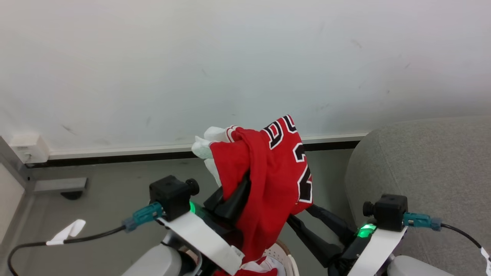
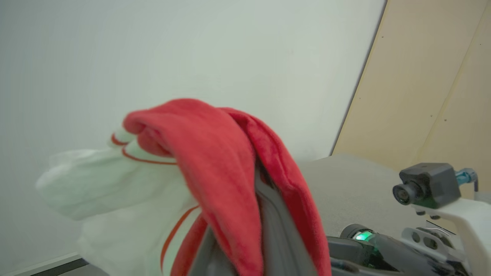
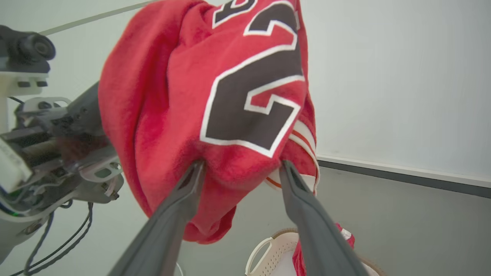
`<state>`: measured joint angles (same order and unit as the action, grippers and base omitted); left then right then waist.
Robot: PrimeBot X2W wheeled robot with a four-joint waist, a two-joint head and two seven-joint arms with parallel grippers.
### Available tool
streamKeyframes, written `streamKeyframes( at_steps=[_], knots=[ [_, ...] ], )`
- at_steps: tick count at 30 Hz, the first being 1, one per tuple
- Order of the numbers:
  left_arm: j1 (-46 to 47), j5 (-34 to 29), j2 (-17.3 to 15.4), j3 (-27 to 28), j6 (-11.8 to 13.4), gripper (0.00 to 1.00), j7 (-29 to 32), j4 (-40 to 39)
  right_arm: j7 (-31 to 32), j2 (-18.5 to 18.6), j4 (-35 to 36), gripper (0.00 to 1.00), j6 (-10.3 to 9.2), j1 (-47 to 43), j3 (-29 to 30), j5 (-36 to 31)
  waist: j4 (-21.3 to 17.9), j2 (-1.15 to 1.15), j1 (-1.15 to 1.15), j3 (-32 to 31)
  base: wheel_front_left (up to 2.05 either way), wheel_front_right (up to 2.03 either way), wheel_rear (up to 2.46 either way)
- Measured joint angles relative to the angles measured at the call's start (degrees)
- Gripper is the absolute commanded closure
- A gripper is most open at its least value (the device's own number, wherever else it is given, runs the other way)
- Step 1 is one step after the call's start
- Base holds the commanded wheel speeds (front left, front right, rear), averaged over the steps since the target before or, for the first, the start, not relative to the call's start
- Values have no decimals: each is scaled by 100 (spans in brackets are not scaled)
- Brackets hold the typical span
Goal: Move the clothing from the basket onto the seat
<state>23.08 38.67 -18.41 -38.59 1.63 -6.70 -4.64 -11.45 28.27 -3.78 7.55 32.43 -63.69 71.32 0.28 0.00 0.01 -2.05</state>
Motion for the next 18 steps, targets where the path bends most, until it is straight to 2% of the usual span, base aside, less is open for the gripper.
streamKeyframes(
  at_steps=[5, 10, 11, 12, 13, 14, 15, 16, 17, 18],
  knots=[
    [20, 178, 97, -97, -151, 100, 81, -2, -174, -226, -169, 0, 0, 374, -413, 312, 95, 0, 0, -3, 0, 0, 0],
    [35, 218, 101, -112, -162, 100, 100, 69, -314, -365, -125, 0, 0, 539, -503, 468, 131, 0, 0, -7, 0, 0, 0],
    [35, 218, 100, -118, -163, 100, 102, 77, -325, -368, -108, 5, 0, 545, -504, 506, 136, 0, 0, -4, 0, 0, 0],
    [35, 219, 101, -123, -163, 100, 103, 86, -330, -370, -89, 23, 0, 555, -505, 536, 141, 0, 0, 1, 0, 0, 0],
    [35, 221, 100, -127, -164, 100, 103, 98, -333, -371, -79, 23, 0, 576, -511, 545, 143, 0, 0, 3, 0, 0, 0],
    [35, 226, 100, -130, -166, 100, 103, 109, -336, -369, -67, 61, 0, 602, -513, 544, 144, 0, 0, 4, 0, 0, 0],
    [35, 226, 100, -133, -167, 100, 103, 114, -353, -367, -60, 74, 0, 617, -511, 541, 144, 0, 0, 5, 0, 0, 0],
    [35, 226, 100, -137, -167, 100, 103, 123, -353, -360, -65, 95, 0, 619, -512, 534, 143, 0, 0, 7, 0, 0, 0],
    [34, 226, 99, -137, -166, 100, 102, 134, -353, -354, -69, 100, 0, 619, -498, 515, 141, 0, 0, 9, 0, 0, 0],
    [34, 226, 100, -136, -165, 100, 101, 143, -353, -354, -74, 100, 0, 619, -459, 470, 139, 0, 0, 12, 0, 0, 0]
  ],
)
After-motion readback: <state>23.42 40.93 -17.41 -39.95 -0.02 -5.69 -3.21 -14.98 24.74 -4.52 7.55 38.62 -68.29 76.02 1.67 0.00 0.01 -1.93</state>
